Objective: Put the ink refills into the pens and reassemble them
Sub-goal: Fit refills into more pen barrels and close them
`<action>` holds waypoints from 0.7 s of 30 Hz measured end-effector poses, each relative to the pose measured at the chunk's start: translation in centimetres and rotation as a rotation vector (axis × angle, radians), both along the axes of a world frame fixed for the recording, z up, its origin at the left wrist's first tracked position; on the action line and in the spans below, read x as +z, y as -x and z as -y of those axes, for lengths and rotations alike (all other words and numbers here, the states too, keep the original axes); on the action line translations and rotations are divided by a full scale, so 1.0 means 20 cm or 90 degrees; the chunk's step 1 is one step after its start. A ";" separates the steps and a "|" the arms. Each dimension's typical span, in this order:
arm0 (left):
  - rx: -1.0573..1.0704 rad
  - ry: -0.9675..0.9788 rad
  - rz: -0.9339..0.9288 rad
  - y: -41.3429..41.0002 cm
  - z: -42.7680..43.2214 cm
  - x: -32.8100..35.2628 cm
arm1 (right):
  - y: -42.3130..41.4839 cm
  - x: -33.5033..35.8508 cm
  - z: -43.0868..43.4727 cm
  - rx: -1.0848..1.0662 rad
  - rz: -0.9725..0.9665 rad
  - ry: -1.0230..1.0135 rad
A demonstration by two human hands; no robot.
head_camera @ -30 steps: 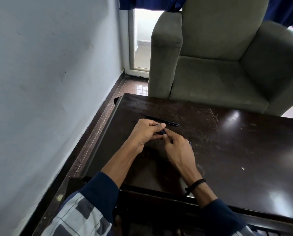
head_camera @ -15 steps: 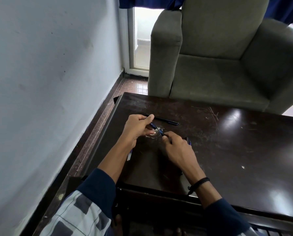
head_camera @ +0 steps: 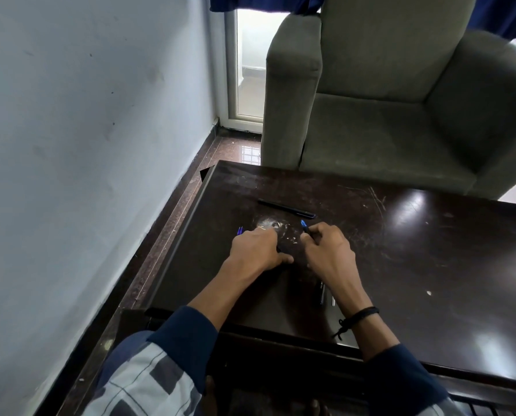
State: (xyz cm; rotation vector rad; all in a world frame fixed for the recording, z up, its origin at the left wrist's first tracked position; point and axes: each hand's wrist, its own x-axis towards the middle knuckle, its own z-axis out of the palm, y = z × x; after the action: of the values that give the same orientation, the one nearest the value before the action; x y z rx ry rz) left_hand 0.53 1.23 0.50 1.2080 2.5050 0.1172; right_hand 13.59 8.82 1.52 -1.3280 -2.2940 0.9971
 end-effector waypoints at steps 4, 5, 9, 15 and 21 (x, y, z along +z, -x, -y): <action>-0.024 0.001 0.005 0.00 0.00 0.00 | 0.00 0.02 0.00 -0.007 0.002 -0.006; -0.023 0.001 0.008 0.00 0.00 0.00 | 0.00 0.02 0.00 -0.010 0.005 -0.011; -0.007 -0.025 0.005 0.00 0.01 0.01 | -0.01 0.04 0.01 -0.038 -0.008 -0.021; 0.061 -0.150 0.027 0.00 0.01 0.05 | -0.02 0.06 -0.01 -0.075 -0.123 0.046; 0.050 -0.308 0.394 0.01 -0.01 0.08 | -0.02 0.05 -0.05 -0.120 -0.354 0.240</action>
State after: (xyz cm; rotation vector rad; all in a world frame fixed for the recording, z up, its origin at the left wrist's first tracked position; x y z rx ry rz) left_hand 0.35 1.41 2.12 1.0196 2.0159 1.0009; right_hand 14.08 9.82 2.52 -1.1710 -1.5940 1.5500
